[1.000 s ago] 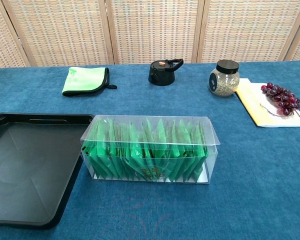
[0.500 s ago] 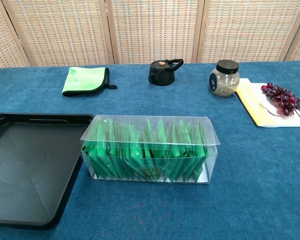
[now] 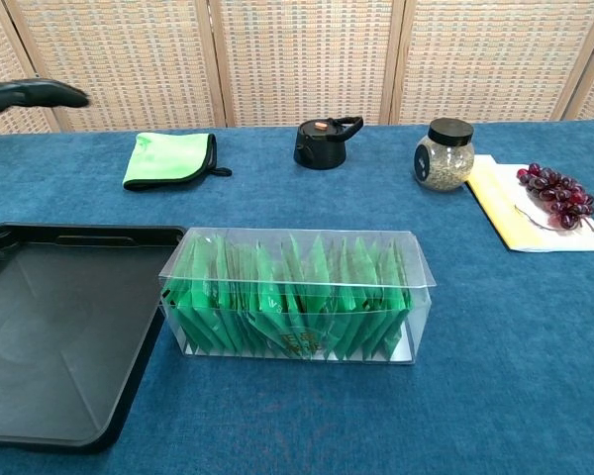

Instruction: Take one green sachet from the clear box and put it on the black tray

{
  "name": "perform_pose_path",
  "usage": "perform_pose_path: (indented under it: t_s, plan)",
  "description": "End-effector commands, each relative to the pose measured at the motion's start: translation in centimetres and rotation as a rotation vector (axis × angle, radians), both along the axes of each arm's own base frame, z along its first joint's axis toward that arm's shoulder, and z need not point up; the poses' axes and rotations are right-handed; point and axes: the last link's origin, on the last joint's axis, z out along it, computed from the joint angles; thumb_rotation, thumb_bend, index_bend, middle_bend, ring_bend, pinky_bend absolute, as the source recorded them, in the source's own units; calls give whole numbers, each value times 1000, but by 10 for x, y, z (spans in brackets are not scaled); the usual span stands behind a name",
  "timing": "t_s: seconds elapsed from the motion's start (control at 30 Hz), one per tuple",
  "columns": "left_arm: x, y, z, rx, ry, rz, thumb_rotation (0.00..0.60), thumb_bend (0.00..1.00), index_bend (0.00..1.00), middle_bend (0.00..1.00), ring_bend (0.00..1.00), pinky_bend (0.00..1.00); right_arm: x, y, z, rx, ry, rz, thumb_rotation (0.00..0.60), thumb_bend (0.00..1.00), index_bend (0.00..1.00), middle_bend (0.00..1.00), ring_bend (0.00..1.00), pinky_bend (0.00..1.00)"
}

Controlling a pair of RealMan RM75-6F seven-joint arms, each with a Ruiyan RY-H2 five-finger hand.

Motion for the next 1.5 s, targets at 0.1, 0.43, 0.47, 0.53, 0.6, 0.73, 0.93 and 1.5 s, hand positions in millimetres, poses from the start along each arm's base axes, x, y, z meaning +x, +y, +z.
perform_pose_path:
  t_s: [0.1,0.43,0.47,0.53,0.6,0.73,0.93,1.5]
  plan:
    - [48,19,-30,-124,46,-126,600,43,0,0,0,0,-5,-5,1,-3,0,-25,600,0,0,0,0,0]
    - [104,44,-88,-226,64,-201,600,43,0,0,0,0,-18,-10,6,-9,-2,-87,600,0,0,0,0,0]
    - [110,47,-94,-232,63,-206,600,43,0,0,0,0,-19,-11,7,-10,-3,-93,600,0,0,0,0,0]
    - [122,54,-106,-240,65,-220,600,44,0,0,0,0,-22,-11,9,-14,-6,-107,600,0,0,0,0,0]
    - [128,60,-113,-244,67,-220,600,43,0,0,0,0,-24,-12,9,-14,-7,-114,600,0,0,0,0,0]
    - [134,65,-122,-266,70,-215,600,43,0,0,0,0,-27,-12,9,-12,-10,-127,600,0,0,0,0,0]
    - [140,65,-128,-305,59,-217,600,44,0,0,0,0,-29,-12,12,-20,-13,-136,600,0,0,0,0,0]
    - [143,71,-142,-295,82,-216,600,84,91,0,0,0,-31,-14,11,-9,-20,-143,600,0,0,0,0,0]
